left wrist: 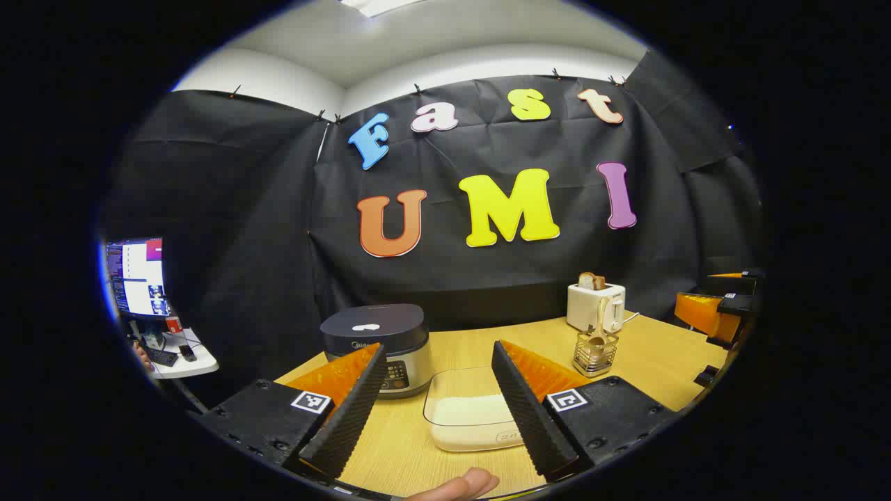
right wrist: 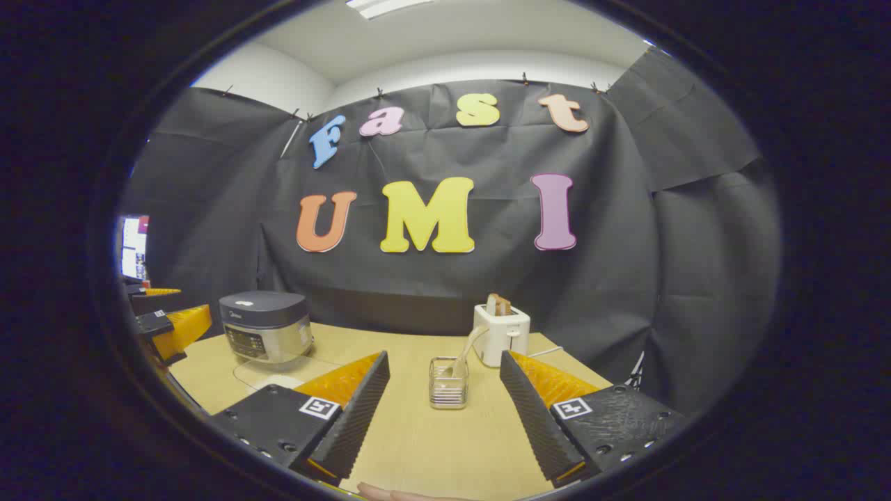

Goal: Close the left gripper, press the button to open the rice cooker; take a wooden spoon from the chopstick holder with the right hand, scoop a spoonful of rice and pour it into the rice cooker, then put the wooden spoon back into the chopstick holder.

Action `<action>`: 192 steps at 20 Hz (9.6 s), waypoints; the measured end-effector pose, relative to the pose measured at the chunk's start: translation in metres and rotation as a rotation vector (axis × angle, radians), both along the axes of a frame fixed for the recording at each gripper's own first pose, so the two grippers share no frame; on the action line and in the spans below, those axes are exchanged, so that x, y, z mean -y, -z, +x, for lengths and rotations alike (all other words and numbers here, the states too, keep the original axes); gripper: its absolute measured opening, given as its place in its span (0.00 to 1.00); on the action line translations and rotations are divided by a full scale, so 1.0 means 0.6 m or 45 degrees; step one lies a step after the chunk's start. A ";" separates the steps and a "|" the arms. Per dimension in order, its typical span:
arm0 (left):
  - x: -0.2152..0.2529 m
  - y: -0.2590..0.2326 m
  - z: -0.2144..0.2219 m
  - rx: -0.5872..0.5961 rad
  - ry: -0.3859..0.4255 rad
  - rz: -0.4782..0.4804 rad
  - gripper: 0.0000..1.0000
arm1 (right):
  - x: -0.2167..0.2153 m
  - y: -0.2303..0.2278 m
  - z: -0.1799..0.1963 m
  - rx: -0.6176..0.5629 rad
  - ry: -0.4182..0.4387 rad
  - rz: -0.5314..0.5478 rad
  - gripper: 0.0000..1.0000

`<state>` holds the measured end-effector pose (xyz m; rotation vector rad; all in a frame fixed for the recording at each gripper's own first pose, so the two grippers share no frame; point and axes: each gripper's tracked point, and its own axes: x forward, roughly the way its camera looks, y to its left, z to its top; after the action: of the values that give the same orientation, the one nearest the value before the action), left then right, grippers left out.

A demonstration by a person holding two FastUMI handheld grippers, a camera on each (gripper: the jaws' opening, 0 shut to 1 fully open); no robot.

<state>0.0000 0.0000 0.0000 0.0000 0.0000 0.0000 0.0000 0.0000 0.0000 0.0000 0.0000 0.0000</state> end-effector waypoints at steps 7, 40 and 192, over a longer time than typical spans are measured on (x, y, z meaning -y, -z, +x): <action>-0.006 -0.009 0.002 0.039 -0.017 -0.010 0.96 | 0.003 -0.010 -0.009 0.022 -0.008 -0.006 0.95; -0.184 0.132 0.299 -0.689 -0.090 -0.134 0.03 | 0.079 -0.052 -0.026 0.104 0.097 0.046 0.95; -0.143 0.058 -0.033 -0.060 0.040 -0.004 0.98 | -0.423 0.168 0.257 -0.459 0.109 -0.059 0.00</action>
<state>-0.0201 0.0858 -0.0347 -0.0029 0.0473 -0.0314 0.1543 0.2539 -0.1007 -0.0462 0.3602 -0.0854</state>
